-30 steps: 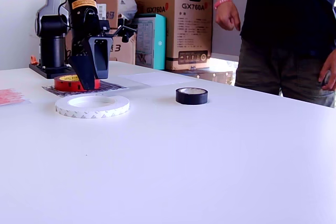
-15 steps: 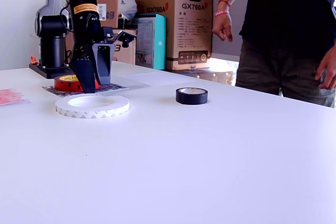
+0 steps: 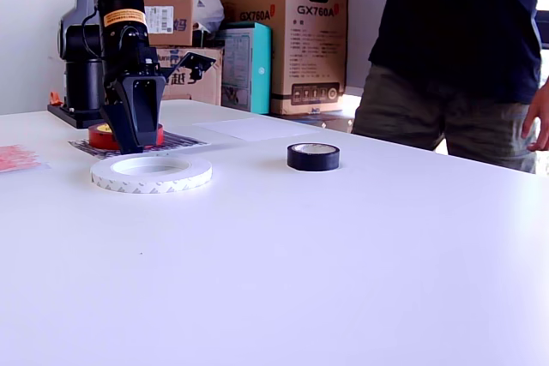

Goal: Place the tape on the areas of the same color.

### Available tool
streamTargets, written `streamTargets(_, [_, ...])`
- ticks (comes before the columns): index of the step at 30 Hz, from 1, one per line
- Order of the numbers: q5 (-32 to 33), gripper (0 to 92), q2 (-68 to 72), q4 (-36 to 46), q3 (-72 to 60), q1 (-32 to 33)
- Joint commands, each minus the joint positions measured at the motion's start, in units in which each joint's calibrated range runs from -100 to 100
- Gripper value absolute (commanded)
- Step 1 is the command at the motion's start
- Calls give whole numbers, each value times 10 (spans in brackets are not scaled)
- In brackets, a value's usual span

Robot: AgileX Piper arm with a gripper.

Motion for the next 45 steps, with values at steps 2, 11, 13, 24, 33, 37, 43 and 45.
streamTargets(2, [74,697,2,8,4,3])
streamTargets(11, [117,696,2,9,11,-3])
streamTargets(13, [119,696,2,9,11,-2])
streamTargets(24, [119,694,1,9,11,-2])
streamTargets(33, [119,694,1,9,11,-2])
streamTargets(37, [120,694,1,9,12,-3])
streamTargets(43, [132,694,2,15,13,-3])
streamTargets(45, [154,694,2,15,13,0])
